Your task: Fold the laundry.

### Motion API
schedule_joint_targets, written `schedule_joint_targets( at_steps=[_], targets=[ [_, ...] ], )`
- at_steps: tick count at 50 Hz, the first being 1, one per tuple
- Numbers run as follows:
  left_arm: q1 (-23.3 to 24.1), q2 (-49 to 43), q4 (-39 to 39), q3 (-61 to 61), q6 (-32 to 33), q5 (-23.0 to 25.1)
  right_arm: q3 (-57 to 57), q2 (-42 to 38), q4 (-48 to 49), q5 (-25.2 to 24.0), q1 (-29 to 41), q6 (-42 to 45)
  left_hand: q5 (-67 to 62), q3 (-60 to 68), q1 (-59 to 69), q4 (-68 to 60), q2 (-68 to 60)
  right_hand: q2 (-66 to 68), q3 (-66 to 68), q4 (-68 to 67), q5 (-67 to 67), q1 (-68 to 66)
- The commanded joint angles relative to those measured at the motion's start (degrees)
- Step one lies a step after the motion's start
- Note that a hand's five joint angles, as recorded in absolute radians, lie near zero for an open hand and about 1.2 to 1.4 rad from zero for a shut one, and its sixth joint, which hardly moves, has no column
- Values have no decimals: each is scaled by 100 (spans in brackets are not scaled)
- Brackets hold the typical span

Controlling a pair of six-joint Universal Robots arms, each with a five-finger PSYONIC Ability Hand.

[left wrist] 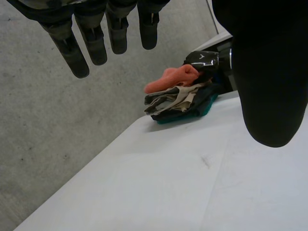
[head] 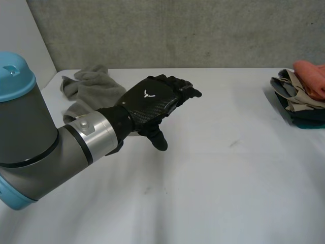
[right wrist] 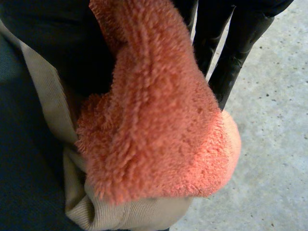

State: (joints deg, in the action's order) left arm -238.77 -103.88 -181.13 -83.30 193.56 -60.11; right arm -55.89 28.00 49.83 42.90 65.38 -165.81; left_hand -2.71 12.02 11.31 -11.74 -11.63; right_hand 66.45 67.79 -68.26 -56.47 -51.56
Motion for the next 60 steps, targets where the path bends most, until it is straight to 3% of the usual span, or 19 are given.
schedule_joint_targets(
  at_steps=[1,4,5,6,7,8,13,20,25,31,32,33,38,43,46,47,52,55,60],
  targets=[
    [15,-1,-2,-20,-2,0,-361,513,0,-203,-17,66,82,-12,59,-16,-27,1355,1221,-1174,-1353,-2844],
    [15,-1,-2,-29,-2,0,-370,627,-70,-133,1,66,82,-12,59,-15,-26,1261,1127,-1080,-1259,-2750],
    [15,8,-2,-29,-2,0,-388,645,-88,-115,1,66,82,-12,59,-15,-26,211,77,-30,-209,-1700],
    [15,8,-2,-29,-2,0,-440,688,-114,-71,9,49,98,-29,42,1,-10,-2880,-3015,3062,2882,1392],
    [15,17,-2,-29,-11,0,-475,724,-149,-36,10,48,99,-29,42,1,-10,-4627,-4761,4808,4628,3138],
    [15,17,-2,-29,-11,0,-519,767,-210,25,10,48,99,-29,42,1,-10,-5645,-5779,5826,5647,4156],
    [24,43,-2,-38,-11,0,-1063,1635,-1253,797,-61,75,99,-29,42,1,-10,-5645,-5779,5826,5647,4156],
    [24,78,-2,-20,-28,0,-1933,2481,-2837,957,-649,373,115,-46,25,18,7,-5645,-5779,5826,5647,4156],
    [-2,148,-10,-2,-28,0,-2348,2965,-3725,1299,-1413,1348,132,-62,9,35,24,-5645,-5779,5826,5647,4156],
    [-46,184,-28,50,-28,0,-1418,3018,-4017,2862,-1845,2288,149,-79,-8,52,41,-5645,-5779,5826,5647,4156],
    [-64,184,-37,59,-28,0,-1129,3027,-3973,3239,-1741,2403,149,-79,-8,52,41,-5645,-5779,5826,5647,4156],
    [-134,193,-72,68,-28,0,-969,3035,-3929,3303,-1644,2404,149,-79,-8,52,41,-5645,-5779,5826,5647,4156],
    [-362,193,-195,191,-81,-132,-695,3640,-3122,3216,-599,1685,216,-147,-76,119,108,-5645,-5779,5826,5647,4156],
    [-757,184,-327,454,-300,-492,-1509,4852,-1910,3032,805,447,200,-130,-59,102,91,-5645,-5779,5826,5647,4156],
    [-1135,79,-555,630,-397,-782,-2056,5179,-1548,2839,1466,58,216,-147,-76,119,108,-5645,-5779,5826,5647,4156],
    [-1232,44,-634,683,-406,-835,-2397,5284,-1416,2673,2008,-47,200,-130,-59,102,91,-5645,-5779,5826,5647,4156],
    [-1952,-1069,-968,1322,-266,-897,-3357,5251,-1511,2092,3576,118,116,-46,25,19,8,-5645,-5779,5826,5647,4156],
    [-2138,-1607,-977,1710,-152,-897,-3892,5093,-1905,1994,3911,460,48,21,92,-49,-60,-5645,-5779,5826,5647,4156],
    [-2428,-2899,-1004,2396,664,-695,-4404,4654,-2530,2056,4026,1269,-271,341,412,-368,-379,-5645,-5779,5826,5647,4156]
  ],
)
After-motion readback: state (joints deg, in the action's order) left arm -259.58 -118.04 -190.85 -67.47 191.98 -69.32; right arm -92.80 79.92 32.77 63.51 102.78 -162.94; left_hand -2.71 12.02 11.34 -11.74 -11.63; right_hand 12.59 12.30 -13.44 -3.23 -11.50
